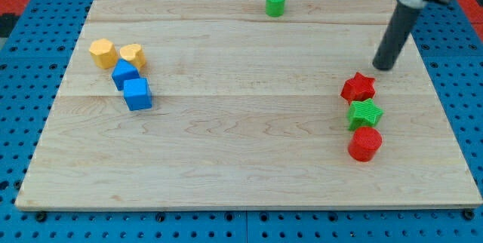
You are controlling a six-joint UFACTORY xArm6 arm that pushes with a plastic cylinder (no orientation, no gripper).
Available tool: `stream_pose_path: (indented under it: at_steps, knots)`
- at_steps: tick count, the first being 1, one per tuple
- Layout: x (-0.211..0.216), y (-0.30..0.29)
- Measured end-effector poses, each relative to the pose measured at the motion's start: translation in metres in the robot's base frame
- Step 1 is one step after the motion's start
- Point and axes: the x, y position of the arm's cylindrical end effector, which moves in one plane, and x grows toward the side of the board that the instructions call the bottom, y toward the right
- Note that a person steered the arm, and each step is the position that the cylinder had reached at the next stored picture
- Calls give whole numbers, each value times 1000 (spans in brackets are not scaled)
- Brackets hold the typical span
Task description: Slide the green circle above the red star
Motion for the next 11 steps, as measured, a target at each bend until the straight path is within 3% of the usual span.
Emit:
stream_pose_path:
  at_steps: [2, 3, 5, 7, 9, 10, 11]
  knots:
    - [-141, -40]
    - [-168, -86]
    - [-158, -247]
    - [-117, -213]
    - [-139, -203]
    - [-92, -131]
    - [-60, -118]
